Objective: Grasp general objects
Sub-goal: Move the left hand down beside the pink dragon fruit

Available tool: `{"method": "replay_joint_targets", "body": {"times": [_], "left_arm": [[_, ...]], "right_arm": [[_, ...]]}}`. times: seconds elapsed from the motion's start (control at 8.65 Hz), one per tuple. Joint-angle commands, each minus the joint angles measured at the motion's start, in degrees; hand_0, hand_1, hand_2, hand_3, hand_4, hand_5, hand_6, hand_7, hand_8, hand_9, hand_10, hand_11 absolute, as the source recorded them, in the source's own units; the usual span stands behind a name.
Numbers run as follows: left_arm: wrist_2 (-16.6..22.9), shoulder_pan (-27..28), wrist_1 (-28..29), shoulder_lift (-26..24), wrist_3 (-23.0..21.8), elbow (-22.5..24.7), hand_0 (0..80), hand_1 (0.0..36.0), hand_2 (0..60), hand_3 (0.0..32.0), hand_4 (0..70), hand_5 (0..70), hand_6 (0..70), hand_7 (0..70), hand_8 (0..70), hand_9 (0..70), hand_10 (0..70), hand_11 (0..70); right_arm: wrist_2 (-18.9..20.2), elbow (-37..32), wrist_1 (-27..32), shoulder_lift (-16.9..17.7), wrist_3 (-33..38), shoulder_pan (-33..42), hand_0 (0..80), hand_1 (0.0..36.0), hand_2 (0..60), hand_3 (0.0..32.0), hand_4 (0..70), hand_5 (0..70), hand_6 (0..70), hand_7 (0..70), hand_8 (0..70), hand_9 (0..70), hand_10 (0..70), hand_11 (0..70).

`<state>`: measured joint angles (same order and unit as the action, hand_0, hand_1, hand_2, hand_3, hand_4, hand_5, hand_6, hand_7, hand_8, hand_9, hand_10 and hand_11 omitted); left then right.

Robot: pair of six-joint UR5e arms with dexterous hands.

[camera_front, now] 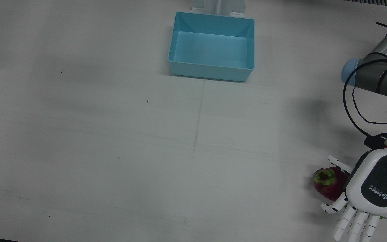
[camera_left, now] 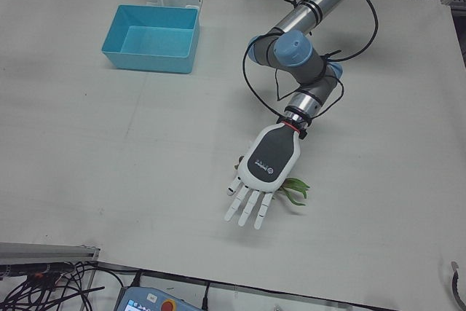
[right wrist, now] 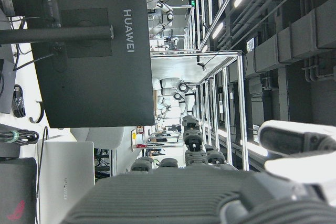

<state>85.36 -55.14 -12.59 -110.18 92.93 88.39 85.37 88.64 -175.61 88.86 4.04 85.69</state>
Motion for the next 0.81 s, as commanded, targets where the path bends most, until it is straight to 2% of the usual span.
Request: {"method": "replay_joint_targets", "body": {"times": [0.0,0.12,0.23,0.46,0.69], "left_arm": [[0.0,0.0,-0.2,-0.3,2.0,-0.7,62.4,23.5,0.0,12.8,0.7,0.0,0.0,0.7,0.0,0.0,2.6,6.8],[0.0,0.6,-0.5,-0.2,2.7,-1.6,63.1,24.0,0.0,11.0,1.4,1.1,0.0,2.4,0.0,0.0,3.2,7.7],[0.0,0.9,-0.4,-0.3,3.7,-3.7,63.0,24.3,0.0,11.0,1.3,1.2,0.0,2.6,0.0,0.0,3.3,7.9],[0.0,1.2,-0.5,-0.4,3.7,-3.8,63.0,24.3,0.0,12.2,0.7,0.1,0.0,2.1,0.0,0.0,3.2,7.7],[0.0,1.8,-0.6,-0.4,5.2,-4.0,63.4,24.7,0.0,10.8,0.9,4.4,0.0,4.4,0.0,0.0,3.9,8.7]], "right_arm": [[0.0,0.0,0.0,0.0,0.0,0.0,0.0,0.0,0.0,0.0,0.0,0.0,0.0,0.0,0.0,0.0,0.0,0.0],[0.0,0.0,0.0,0.0,0.0,0.0,0.0,0.0,0.0,0.0,0.0,0.0,0.0,0.0,0.0,0.0,0.0,0.0],[0.0,0.0,0.0,0.0,0.0,0.0,0.0,0.0,0.0,0.0,0.0,0.0,0.0,0.0,0.0,0.0,0.0,0.0],[0.0,0.0,0.0,0.0,0.0,0.0,0.0,0.0,0.0,0.0,0.0,0.0,0.0,0.0,0.0,0.0,0.0,0.0],[0.0,0.0,0.0,0.0,0.0,0.0,0.0,0.0,0.0,0.0,0.0,0.0,0.0,0.0,0.0,0.0,0.0,0.0]]}}
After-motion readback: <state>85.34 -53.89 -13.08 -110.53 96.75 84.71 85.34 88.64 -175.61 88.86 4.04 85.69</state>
